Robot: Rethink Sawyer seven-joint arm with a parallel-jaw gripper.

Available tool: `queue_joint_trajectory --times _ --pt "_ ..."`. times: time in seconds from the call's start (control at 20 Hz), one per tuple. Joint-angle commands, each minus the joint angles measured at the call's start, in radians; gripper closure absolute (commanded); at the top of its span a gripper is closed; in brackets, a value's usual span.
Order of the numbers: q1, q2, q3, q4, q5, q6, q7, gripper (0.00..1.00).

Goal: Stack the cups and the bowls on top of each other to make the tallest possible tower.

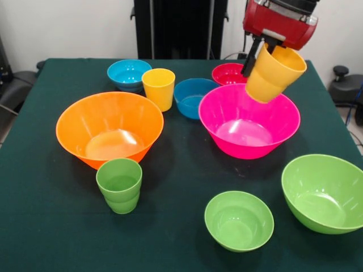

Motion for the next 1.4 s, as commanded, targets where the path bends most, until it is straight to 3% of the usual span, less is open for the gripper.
queue_joint_trajectory --times 0.05,1.4 --pt "-0.005 0.057 0.05 -0.017 -0.01 -0.072 0.166 1.0" --pt "-0.001 0.162 0.04 -0.116 0.027 -0.104 0.19 1.0"
